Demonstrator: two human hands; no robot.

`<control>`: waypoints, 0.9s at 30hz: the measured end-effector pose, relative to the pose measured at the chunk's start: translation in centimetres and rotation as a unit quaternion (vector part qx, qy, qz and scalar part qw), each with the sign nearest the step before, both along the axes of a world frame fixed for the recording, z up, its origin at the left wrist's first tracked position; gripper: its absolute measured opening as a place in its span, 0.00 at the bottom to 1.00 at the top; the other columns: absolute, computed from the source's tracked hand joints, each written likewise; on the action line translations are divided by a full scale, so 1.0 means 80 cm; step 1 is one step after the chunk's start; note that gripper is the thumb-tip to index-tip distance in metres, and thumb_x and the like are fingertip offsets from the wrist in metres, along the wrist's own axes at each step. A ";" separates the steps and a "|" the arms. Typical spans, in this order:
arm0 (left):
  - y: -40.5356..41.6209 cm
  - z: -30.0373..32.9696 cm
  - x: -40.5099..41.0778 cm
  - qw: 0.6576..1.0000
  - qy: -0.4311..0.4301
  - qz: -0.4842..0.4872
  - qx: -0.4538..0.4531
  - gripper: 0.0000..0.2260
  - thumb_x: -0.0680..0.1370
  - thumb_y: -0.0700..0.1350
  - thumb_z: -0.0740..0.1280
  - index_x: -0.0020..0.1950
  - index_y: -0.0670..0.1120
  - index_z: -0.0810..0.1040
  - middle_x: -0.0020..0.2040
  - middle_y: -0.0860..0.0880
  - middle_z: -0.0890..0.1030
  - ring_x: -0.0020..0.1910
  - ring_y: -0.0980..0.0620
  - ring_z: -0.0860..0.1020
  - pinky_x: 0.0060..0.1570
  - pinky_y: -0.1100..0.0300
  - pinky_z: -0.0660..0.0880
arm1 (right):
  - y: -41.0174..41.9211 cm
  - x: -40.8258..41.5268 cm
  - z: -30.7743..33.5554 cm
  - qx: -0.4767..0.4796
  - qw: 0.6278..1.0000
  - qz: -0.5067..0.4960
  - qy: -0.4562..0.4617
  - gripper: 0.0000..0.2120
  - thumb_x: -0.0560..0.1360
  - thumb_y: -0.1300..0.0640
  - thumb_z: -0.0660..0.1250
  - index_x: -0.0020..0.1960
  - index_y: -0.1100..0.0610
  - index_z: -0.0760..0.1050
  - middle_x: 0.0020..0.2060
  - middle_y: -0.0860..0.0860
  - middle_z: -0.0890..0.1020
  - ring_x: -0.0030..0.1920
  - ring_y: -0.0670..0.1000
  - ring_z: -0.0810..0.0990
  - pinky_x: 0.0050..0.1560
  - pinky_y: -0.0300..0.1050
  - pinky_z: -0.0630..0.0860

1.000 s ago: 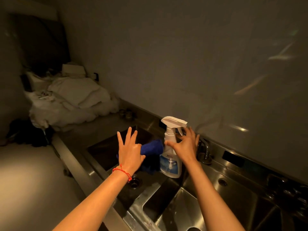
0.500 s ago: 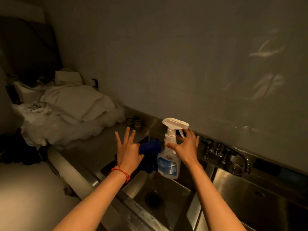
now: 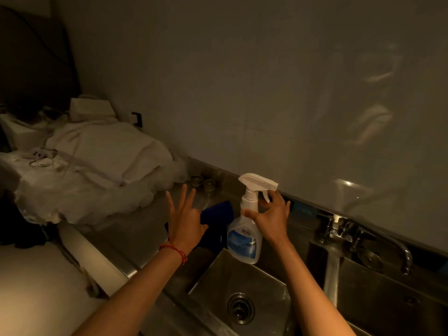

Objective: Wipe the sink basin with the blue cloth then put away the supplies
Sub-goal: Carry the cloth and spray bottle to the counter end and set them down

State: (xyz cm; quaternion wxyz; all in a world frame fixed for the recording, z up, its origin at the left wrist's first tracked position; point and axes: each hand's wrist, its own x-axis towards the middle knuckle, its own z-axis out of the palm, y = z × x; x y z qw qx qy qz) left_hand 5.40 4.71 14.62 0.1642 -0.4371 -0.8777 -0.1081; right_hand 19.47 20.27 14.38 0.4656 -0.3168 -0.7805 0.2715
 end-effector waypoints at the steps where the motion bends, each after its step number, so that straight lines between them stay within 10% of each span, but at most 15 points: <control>1: 0.005 -0.002 -0.008 1.000 -0.004 -0.005 0.006 0.09 0.74 0.56 0.68 0.47 0.54 0.84 0.78 0.47 0.56 0.78 0.47 0.42 0.69 0.40 0.29 | 0.004 -0.007 -0.001 0.002 1.000 0.002 0.000 0.34 0.60 0.50 0.77 0.63 0.55 0.70 0.66 0.53 0.71 0.69 0.54 0.63 0.71 0.55 0.39; 10: 0.069 -0.022 -0.084 0.997 0.002 -0.037 0.066 0.08 0.69 0.48 0.75 0.34 0.45 0.85 0.72 0.41 0.68 0.76 0.41 0.57 0.70 0.40 0.34 | 0.072 -0.077 -0.021 -0.005 1.000 0.000 -0.009 0.37 0.59 0.49 0.77 0.64 0.54 0.68 0.64 0.54 0.72 0.68 0.55 0.66 0.71 0.59 0.41; 14: 0.102 -0.021 -0.110 0.996 0.014 -0.071 0.044 0.10 0.61 0.46 0.81 0.28 0.43 0.83 0.62 0.37 0.78 0.67 0.34 0.71 0.62 0.27 0.62 | 0.103 -0.101 -0.028 -0.016 1.000 -0.013 -0.011 0.38 0.59 0.48 0.77 0.65 0.56 0.67 0.65 0.55 0.71 0.68 0.55 0.65 0.71 0.56 0.39; 20: 0.143 -0.041 -0.157 0.998 -0.010 -0.054 -0.025 0.13 0.75 0.59 0.64 0.48 0.54 0.84 0.76 0.48 0.61 0.78 0.45 0.49 0.72 0.39 0.49 | 0.139 -0.133 -0.036 -0.029 0.999 -0.028 -0.001 0.39 0.59 0.49 0.77 0.66 0.55 0.66 0.66 0.54 0.71 0.69 0.56 0.63 0.70 0.54 0.40; 27: 0.176 -0.046 -0.198 0.995 -0.008 -0.095 0.037 0.11 0.56 0.49 0.83 0.27 0.47 0.82 0.58 0.37 0.81 0.63 0.33 0.74 0.56 0.27 0.67 | 0.169 -0.177 -0.044 -0.042 0.999 -0.028 0.002 0.36 0.59 0.53 0.78 0.63 0.56 0.69 0.64 0.56 0.73 0.68 0.57 0.66 0.70 0.62 0.44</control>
